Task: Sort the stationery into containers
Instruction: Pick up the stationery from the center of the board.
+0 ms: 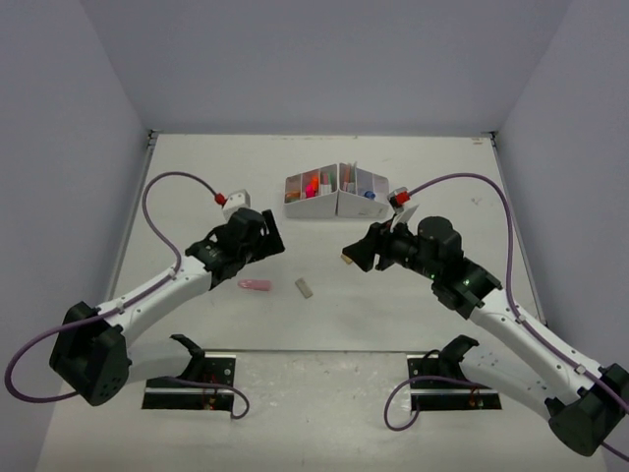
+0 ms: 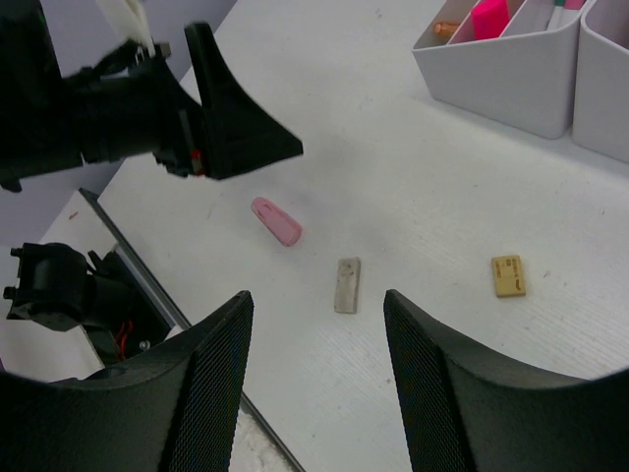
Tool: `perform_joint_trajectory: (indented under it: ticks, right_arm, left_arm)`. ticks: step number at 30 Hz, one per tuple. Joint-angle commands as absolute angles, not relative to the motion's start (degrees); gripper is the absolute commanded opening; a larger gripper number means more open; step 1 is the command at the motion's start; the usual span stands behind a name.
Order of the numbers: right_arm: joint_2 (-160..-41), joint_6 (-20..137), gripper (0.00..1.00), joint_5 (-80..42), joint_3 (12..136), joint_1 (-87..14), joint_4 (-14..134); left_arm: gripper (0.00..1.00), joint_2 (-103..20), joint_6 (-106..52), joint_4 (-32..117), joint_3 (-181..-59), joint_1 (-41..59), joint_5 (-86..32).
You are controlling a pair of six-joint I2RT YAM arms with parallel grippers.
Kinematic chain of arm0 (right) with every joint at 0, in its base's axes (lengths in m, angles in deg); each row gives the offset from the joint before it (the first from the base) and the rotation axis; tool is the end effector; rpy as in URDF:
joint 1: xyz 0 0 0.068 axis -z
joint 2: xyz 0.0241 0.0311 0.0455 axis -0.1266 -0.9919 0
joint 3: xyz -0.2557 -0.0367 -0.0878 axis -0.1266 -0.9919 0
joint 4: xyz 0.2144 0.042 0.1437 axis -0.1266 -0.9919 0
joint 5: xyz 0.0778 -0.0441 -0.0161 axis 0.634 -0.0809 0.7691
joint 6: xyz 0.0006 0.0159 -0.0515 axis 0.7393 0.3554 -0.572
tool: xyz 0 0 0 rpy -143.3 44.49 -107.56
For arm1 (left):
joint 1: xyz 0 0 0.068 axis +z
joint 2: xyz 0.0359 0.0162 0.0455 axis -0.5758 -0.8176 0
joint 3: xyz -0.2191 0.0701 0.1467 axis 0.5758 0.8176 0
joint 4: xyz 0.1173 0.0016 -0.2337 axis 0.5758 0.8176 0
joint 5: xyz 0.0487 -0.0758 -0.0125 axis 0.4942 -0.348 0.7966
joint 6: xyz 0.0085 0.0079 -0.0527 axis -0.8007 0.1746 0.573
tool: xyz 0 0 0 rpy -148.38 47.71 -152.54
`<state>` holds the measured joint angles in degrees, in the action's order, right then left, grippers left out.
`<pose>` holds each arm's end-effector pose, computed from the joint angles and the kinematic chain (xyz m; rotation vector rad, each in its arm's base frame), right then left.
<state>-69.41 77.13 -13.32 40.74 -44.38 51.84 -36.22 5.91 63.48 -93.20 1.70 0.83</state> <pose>0.1587 0.1302 0.3114 -0.3666 1.9329 0.9529 0.2194 -0.1308 0.2395 -0.3971 2.2662 -0.3169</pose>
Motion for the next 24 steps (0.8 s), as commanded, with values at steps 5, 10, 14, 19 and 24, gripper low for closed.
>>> perform_joint_trajectory:
  ticks: [5,10,14,19,24]
  right_arm:
    - [-70.0,76.8,0.58,-11.4,40.8,-44.3,54.7]
    - [-69.7,76.4,0.58,-11.6,40.5,-44.3,54.4]
    - [-69.5,76.2,0.58,-11.6,40.4,-44.3,54.2]
    - [-68.4,76.0,0.58,-12.3,39.9,-44.3,54.0]
    - [-67.7,75.8,0.58,-12.7,39.7,-44.3,53.7]
  left_arm:
    - [1.00,-25.7,40.5,81.9,-82.2,-5.5,13.6]
    - [1.00,-22.7,44.5,78.3,-77.3,-5.5,14.1]
    - [1.00,-29.2,46.4,79.0,-80.2,-5.4,14.0]
    - [1.00,-41.6,50.0,89.0,-89.7,-5.4,13.2]
    - [0.99,-48.2,50.0,88.8,-92.7,-5.5,11.8]
